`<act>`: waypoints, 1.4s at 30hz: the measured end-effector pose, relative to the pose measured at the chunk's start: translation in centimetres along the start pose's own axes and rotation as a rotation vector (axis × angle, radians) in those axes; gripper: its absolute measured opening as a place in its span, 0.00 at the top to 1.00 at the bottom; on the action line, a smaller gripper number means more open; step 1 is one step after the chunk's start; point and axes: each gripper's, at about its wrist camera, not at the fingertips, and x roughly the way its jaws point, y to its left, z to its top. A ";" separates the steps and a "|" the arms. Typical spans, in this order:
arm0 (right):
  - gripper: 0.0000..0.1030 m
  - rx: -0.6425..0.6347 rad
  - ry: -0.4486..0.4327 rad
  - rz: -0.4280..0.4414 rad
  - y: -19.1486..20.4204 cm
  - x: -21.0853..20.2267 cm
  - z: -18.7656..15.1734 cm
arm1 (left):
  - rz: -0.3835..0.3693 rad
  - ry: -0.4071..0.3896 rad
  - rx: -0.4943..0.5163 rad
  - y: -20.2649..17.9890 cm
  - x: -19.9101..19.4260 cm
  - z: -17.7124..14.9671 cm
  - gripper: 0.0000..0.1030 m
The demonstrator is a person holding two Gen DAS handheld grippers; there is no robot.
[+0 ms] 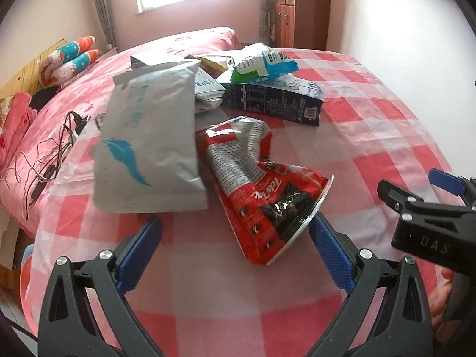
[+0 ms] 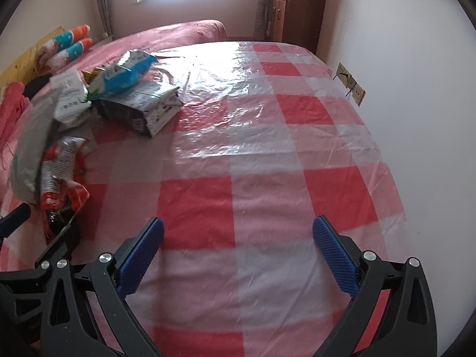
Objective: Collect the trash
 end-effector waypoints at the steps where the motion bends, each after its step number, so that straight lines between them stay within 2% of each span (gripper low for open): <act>1: 0.04 -0.005 -0.018 -0.005 0.1 -0.6 -0.2 | -0.004 -0.005 0.000 0.1 -0.4 -0.2 0.04; 8: 0.04 0.014 -0.141 0.045 0.9 -5.7 -1.1 | -0.024 -0.071 -0.034 2.3 -4.4 -1.0 0.04; 10: 0.04 0.017 -0.172 0.057 1.3 -7.2 -1.2 | -0.013 -0.101 -0.053 3.3 -5.8 -1.1 0.04; 20: 0.04 -0.019 -0.283 0.073 3.6 -12.9 -1.2 | 0.041 -0.147 -0.113 7.2 -9.8 -1.8 0.04; 26: 0.04 -0.052 -0.304 0.112 5.3 -15.0 -1.6 | 0.066 -0.166 -0.141 9.2 -11.3 -2.5 0.04; 31: 0.04 -0.070 -0.310 0.106 6.4 -16.0 -1.7 | 0.087 -0.182 -0.159 10.4 -12.2 -2.9 0.04; 42: 0.04 -0.056 -0.350 0.080 7.1 -17.5 -2.3 | 0.067 -0.192 -0.210 11.9 -12.9 -3.8 0.04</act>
